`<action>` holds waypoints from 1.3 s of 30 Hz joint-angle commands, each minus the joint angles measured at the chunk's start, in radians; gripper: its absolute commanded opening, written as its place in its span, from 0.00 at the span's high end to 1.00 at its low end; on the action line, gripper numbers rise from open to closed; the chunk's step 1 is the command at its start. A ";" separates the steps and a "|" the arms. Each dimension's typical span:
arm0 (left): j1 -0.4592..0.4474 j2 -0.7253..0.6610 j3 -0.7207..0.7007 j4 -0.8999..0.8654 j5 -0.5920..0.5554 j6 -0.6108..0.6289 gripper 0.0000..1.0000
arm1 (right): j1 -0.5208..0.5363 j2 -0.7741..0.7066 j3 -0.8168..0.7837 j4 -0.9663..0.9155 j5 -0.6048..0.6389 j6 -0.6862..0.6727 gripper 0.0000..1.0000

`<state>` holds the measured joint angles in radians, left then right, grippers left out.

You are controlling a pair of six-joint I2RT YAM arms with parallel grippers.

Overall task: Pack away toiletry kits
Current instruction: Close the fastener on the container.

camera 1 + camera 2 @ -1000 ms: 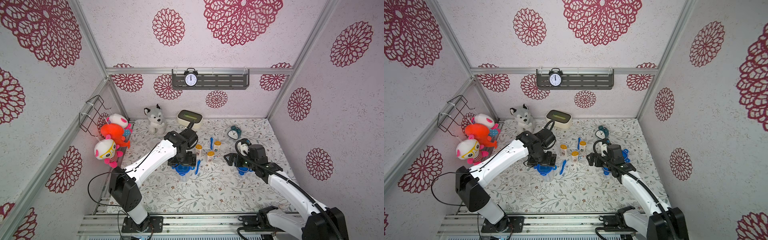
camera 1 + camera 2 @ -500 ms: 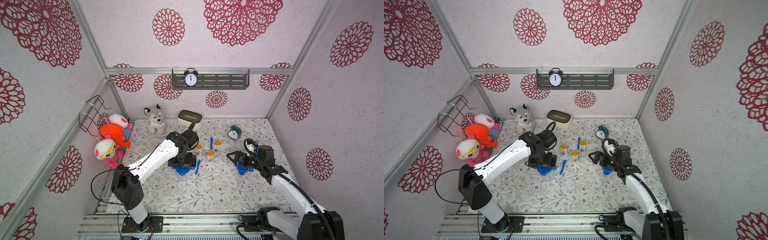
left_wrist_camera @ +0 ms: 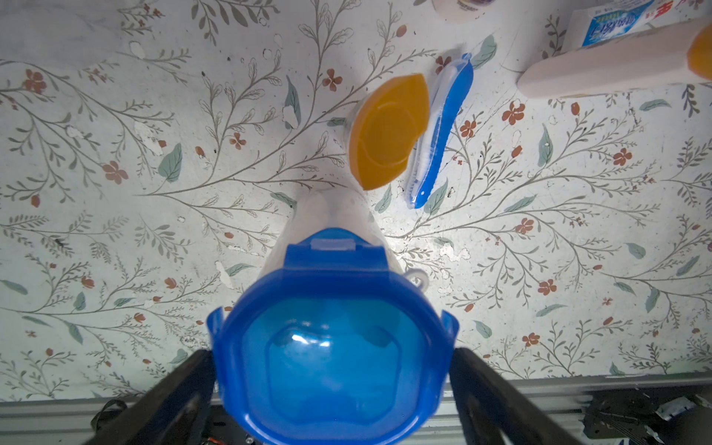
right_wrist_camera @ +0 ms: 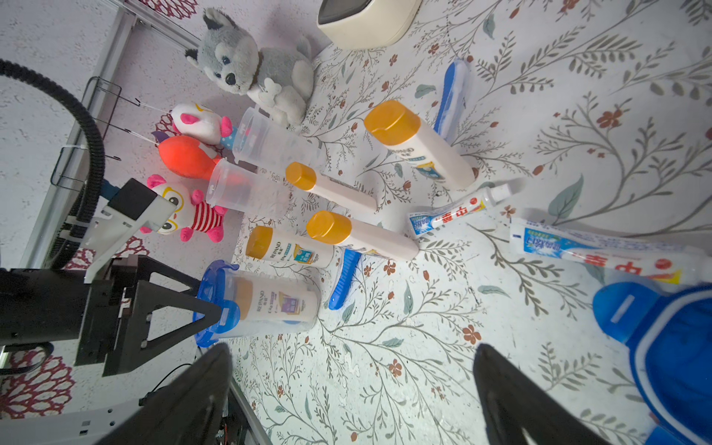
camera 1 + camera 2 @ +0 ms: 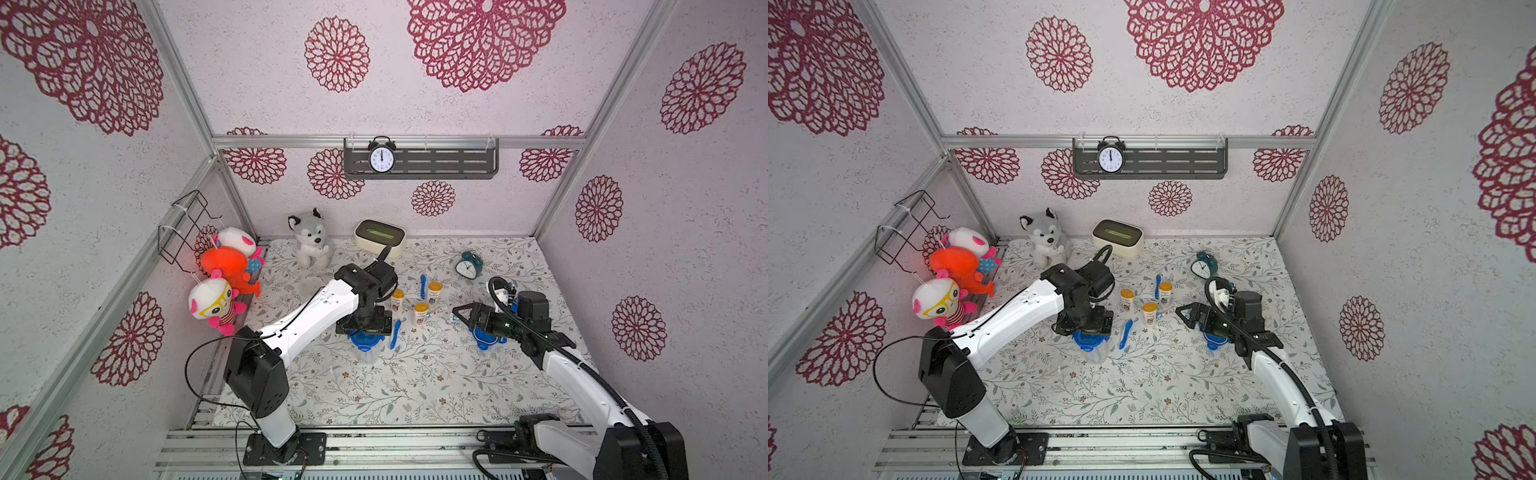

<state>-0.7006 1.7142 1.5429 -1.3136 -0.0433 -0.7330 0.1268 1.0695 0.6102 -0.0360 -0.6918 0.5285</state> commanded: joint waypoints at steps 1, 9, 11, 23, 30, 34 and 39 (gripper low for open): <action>-0.014 0.045 -0.045 0.033 0.039 -0.027 0.02 | -0.007 -0.022 0.000 0.036 -0.037 0.024 0.01; -0.024 0.051 -0.081 0.051 0.043 -0.042 0.01 | -0.018 -0.007 -0.024 0.100 -0.098 0.070 0.01; -0.026 0.052 -0.083 0.051 0.043 -0.041 0.04 | -0.021 -0.008 -0.024 0.101 -0.098 0.070 0.01; -0.030 0.059 -0.036 0.032 0.017 -0.019 0.05 | -0.030 -0.015 -0.026 0.090 -0.086 0.058 0.01; -0.031 0.019 0.021 0.031 -0.042 0.015 0.02 | -0.030 -0.013 -0.023 0.079 -0.071 0.043 0.01; -0.030 0.021 0.028 0.030 -0.030 0.024 0.02 | -0.030 -0.016 -0.020 0.071 -0.066 0.039 0.01; -0.032 0.037 -0.021 0.037 -0.010 0.012 0.02 | -0.030 -0.025 -0.017 0.058 -0.060 0.031 0.01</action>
<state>-0.7174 1.7294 1.5421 -1.3025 -0.0715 -0.7216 0.1024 1.0698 0.5781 0.0246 -0.7586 0.5835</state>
